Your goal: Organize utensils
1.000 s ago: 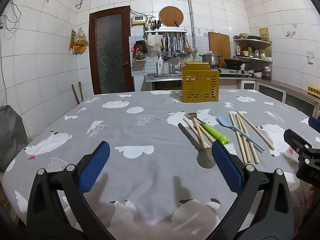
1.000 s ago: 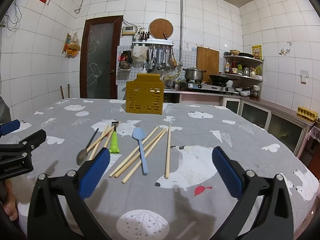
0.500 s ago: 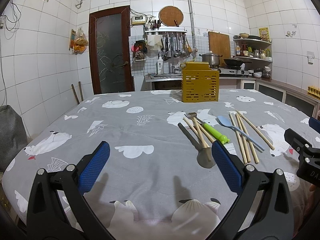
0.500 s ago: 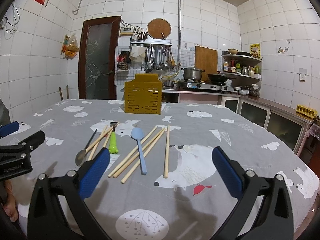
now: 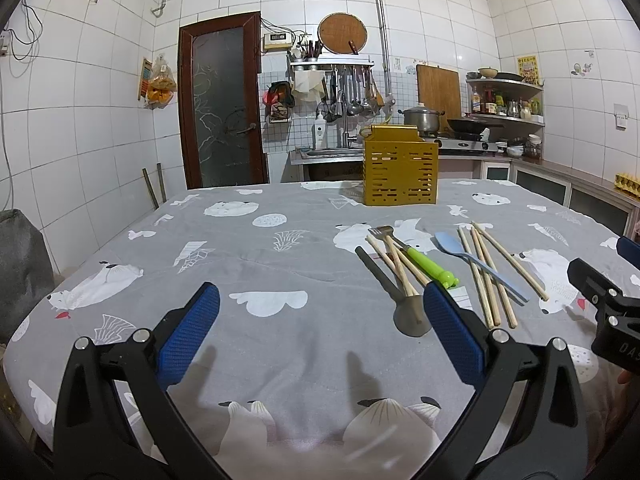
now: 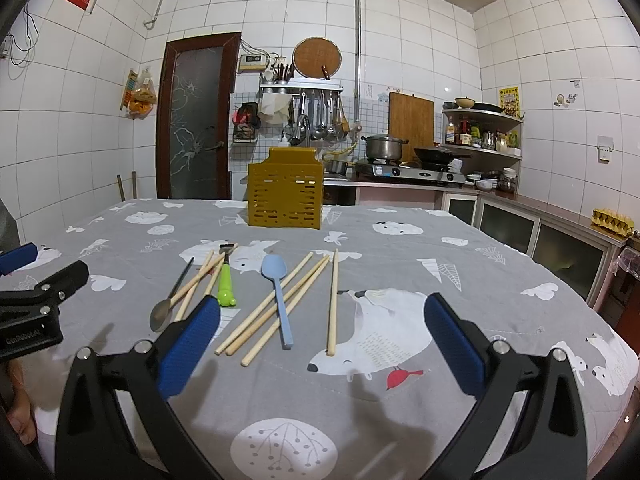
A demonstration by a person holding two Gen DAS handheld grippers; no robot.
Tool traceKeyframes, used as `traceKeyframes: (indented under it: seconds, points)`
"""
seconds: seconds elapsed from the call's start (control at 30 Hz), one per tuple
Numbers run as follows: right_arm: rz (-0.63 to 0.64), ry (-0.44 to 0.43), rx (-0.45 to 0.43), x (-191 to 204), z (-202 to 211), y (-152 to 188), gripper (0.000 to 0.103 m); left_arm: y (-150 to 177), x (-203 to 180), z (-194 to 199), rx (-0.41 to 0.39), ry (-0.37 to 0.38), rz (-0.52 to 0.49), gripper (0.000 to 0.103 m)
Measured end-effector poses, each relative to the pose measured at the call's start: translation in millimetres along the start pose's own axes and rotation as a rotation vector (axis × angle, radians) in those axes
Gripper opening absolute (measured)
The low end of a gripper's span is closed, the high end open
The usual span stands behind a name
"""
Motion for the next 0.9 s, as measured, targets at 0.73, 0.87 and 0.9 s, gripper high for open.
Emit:
traceKeyframes:
  seconds: [0.73,0.87,0.9]
  points:
    - [-0.01,0.009,-0.022,-2.7,5.1,-1.5,0.1,-2.4,3.9,6.2,-0.019,0.005,0.013,0.098]
    - [-0.009,0.01,-0.022,-2.7,5.1,-1.7,0.1,-2.6,3.7,6.3,-0.021,0.007,0.013,0.098]
    - [-0.01,0.01,-0.022,-2.7,5.1,-1.6,0.1,-2.6,3.7,6.3,-0.022,0.008,0.013,0.098]
Point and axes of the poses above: each gripper's, at about its wrist camera, not at the fingertips, and z roughly against the way its jaws point, x to its left, y to its underside, the point moved 8 cm from there along -z, roughly the way its jaws point, and after that the axes turned 8 degrees about z, right-handed, at the moved point
